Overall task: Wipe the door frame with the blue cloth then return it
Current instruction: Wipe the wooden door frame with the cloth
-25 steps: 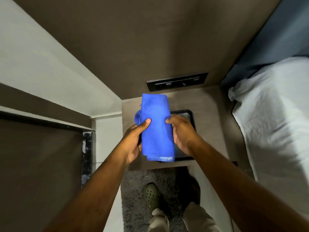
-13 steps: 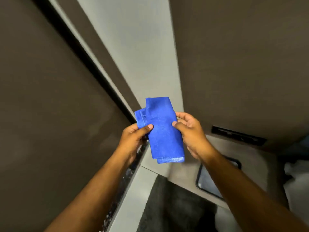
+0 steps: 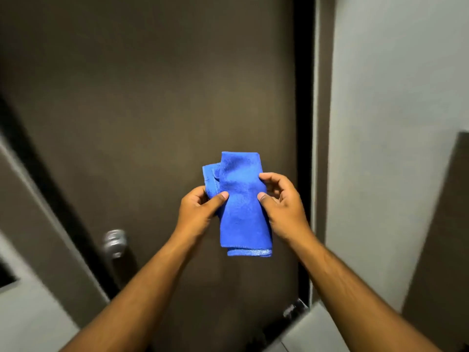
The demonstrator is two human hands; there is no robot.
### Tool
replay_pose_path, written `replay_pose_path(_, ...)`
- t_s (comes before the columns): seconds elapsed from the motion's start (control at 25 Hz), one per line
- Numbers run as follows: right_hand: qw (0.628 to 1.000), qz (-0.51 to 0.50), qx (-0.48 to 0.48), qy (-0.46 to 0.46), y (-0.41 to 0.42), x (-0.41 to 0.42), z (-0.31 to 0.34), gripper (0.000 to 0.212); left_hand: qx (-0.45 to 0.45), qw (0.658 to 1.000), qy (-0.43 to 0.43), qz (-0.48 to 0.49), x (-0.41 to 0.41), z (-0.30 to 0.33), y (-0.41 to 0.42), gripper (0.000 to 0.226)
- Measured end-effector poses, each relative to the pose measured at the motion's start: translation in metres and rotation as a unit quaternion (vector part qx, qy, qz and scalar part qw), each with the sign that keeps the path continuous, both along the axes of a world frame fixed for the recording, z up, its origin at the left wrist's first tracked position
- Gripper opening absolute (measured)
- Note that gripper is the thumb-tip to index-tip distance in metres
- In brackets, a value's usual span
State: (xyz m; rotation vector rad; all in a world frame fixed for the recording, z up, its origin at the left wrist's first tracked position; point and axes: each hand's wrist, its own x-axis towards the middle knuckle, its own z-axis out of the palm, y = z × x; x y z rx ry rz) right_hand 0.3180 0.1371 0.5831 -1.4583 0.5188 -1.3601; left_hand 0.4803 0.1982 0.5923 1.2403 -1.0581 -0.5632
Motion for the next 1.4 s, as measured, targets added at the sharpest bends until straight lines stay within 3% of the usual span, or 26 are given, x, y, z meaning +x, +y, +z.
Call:
replay_pose_path(0.24, 0.993, 0.073, -0.087, -0.027, 0.100, 0.159, 0.066, 0.036, -0.084, 0.988, -0.031, 0.124, 0.142, 0.063, 0.129, 0.013)
replay_pose_path(0.44, 0.984, 0.083, -0.155, -0.042, 0.160, 0.250, 0.107, 0.035, -0.124, 0.954, -0.096, 0.257, 0.210, 0.102, 0.206, 0.014)
replay_pose_path(0.72, 0.939, -0.048, -0.333, -0.067, 0.186, 0.331, 0.175, 0.039, -0.151, 0.882, -0.183, 0.407, 0.267, 0.165, 0.227, 0.022)
replay_pose_path(0.88, 0.918, -0.121, -0.378, 0.000, 0.170, 0.373, 0.192, 0.037, -0.116, 0.832, -0.238, 0.487, 0.298, 0.189, 0.214, 0.034)
replay_pose_path(1.0, 0.827, -0.280, -0.471, 0.125, 0.164, 0.401, 0.177, 0.039, -0.086, 0.812, -0.273, 0.509, 0.318, 0.188, 0.214, 0.040)
replay_pose_path(1.12, 0.754, -0.314, -0.558, 0.149, 0.163, 0.420, 0.167, 0.042, -0.081, 0.786, -0.310, 0.529, 0.332, 0.181, 0.224, 0.040)
replay_pose_path(1.24, 0.736, -0.298, -0.601, 0.093, 0.162, 0.429, 0.166, 0.036, -0.104, 0.729, -0.380, 0.560, 0.347, 0.183, 0.242, 0.038)
replay_pose_path(1.4, 0.708, -0.291, -0.637, 0.094, 0.161, 0.434, 0.171, 0.046, -0.063, 0.591, -0.520, 0.614, 0.371, 0.198, 0.255, 0.052)
